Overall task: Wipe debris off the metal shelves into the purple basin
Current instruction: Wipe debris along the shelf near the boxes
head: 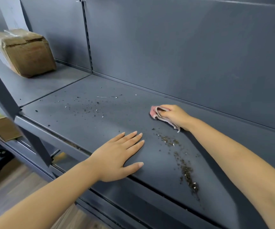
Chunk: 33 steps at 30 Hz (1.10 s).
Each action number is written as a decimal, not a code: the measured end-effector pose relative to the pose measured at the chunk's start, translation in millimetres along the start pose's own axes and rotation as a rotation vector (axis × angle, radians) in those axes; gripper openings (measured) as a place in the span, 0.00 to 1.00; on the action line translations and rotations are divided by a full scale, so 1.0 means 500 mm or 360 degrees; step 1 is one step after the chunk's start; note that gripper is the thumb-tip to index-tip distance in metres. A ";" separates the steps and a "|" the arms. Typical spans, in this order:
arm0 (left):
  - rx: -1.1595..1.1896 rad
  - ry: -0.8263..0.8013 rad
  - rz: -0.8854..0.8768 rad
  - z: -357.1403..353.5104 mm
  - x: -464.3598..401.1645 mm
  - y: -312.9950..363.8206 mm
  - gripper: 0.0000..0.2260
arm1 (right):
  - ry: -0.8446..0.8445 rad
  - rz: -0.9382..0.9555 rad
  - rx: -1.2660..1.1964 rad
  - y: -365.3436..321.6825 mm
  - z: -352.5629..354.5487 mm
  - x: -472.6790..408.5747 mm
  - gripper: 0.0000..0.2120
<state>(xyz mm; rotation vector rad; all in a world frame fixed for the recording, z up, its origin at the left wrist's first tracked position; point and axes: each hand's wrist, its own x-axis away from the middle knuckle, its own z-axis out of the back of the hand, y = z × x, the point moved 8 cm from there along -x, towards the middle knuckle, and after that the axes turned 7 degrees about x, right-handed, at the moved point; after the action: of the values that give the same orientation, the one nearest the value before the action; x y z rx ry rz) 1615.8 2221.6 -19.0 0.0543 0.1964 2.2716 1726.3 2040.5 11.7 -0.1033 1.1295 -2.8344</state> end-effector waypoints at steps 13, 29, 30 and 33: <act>-0.0034 0.0070 -0.0110 0.010 0.006 0.024 0.48 | -0.0241 0.0167 0.0218 -0.047 -0.050 0.223 0.12; 0.0060 0.0026 -0.0291 -0.004 0.008 0.060 0.42 | 0.0657 -0.0593 0.0257 0.135 0.162 0.243 0.09; 0.0064 0.0029 -0.0289 -0.005 0.007 0.059 0.42 | 0.0648 -0.0606 0.0299 0.142 0.161 0.235 0.10; 0.0063 0.0044 -0.0284 -0.004 0.003 0.058 0.42 | 0.0582 -0.0559 0.0417 0.137 0.154 0.199 0.12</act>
<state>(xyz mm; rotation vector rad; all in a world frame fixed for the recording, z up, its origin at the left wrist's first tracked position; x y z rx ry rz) 1592.6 2204.0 -16.1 0.0251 0.2506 2.0919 1638.9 1927.9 23.2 0.2730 0.8437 -3.3905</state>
